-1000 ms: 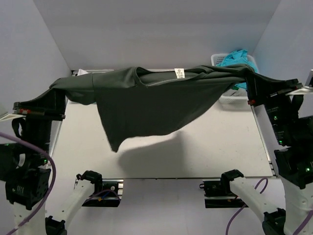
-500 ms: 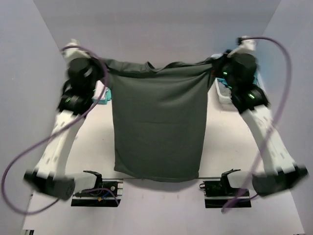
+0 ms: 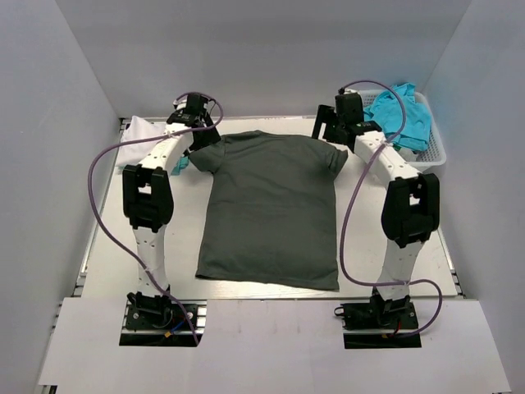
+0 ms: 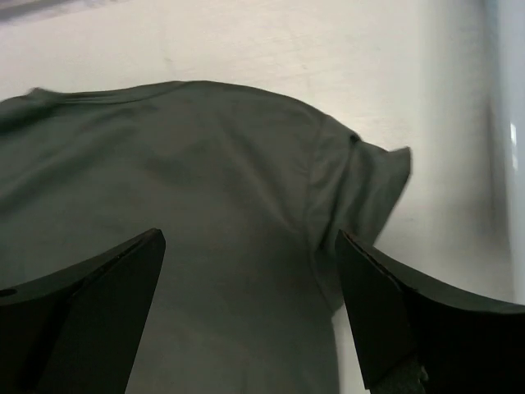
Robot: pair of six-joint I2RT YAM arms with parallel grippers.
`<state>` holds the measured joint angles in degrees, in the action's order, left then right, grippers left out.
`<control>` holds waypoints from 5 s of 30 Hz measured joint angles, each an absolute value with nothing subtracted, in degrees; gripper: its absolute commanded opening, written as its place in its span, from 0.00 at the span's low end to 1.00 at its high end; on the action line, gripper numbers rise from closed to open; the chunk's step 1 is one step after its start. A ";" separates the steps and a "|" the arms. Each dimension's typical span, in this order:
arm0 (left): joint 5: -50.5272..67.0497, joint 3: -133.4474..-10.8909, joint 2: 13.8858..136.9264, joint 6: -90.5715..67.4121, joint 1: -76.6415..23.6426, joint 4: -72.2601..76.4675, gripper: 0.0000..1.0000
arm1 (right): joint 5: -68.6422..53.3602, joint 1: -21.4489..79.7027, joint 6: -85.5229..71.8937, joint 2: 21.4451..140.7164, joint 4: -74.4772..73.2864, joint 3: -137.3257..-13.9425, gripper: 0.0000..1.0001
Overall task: Fold and stack the t-shirts
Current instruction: Flatten out the tshirt
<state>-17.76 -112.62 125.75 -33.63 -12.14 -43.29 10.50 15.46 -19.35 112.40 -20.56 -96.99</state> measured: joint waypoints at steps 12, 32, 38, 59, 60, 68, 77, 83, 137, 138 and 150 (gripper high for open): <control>5.54 -75.09 99.59 -34.98 -14.26 -33.32 1.00 | -4.58 17.19 -19.31 103.20 -12.36 -81.25 0.90; 8.21 -59.66 98.50 -43.38 -17.72 -31.73 1.00 | -9.87 24.08 -22.72 94.74 -7.99 -52.16 0.90; -5.28 -75.20 109.62 -42.09 -15.14 -40.01 1.00 | -12.82 30.70 -20.29 86.04 -12.71 -43.94 0.90; -2.04 -78.54 97.62 -33.76 -14.17 -40.25 1.00 | -4.03 36.53 -16.62 91.94 -20.69 -73.71 0.90; -0.60 -74.52 93.80 -34.65 -14.26 -39.77 1.00 | -2.44 34.89 -16.80 95.15 -20.91 -77.17 0.90; 10.15 -46.44 81.52 -42.13 -18.00 -37.65 1.00 | 2.02 26.57 -14.72 126.78 -25.65 -110.34 0.90; 6.87 -46.78 85.56 -45.21 -18.57 -43.70 1.00 | 4.25 22.57 -11.18 136.35 -28.32 -113.99 0.90; 3.33 -53.39 94.43 -47.72 -17.91 -48.77 1.00 | 3.09 20.60 -11.66 128.53 -24.58 -100.33 0.90; -7.27 -67.96 94.61 -35.07 -13.45 -50.98 1.00 | 3.46 44.73 -24.53 80.88 -44.80 -45.08 0.28; -7.25 -67.94 94.50 -35.07 -13.45 -50.98 1.00 | 3.88 45.06 -25.04 81.17 -44.82 -45.08 0.14; -7.18 -67.18 93.84 -35.22 -13.45 -50.92 1.00 | 5.61 45.41 -28.71 81.23 -58.83 -63.13 0.00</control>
<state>-7.18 -67.18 93.84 -35.22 -13.45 -50.92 5.61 45.41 -28.71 81.23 -58.83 -63.13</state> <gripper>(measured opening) 0.995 0.008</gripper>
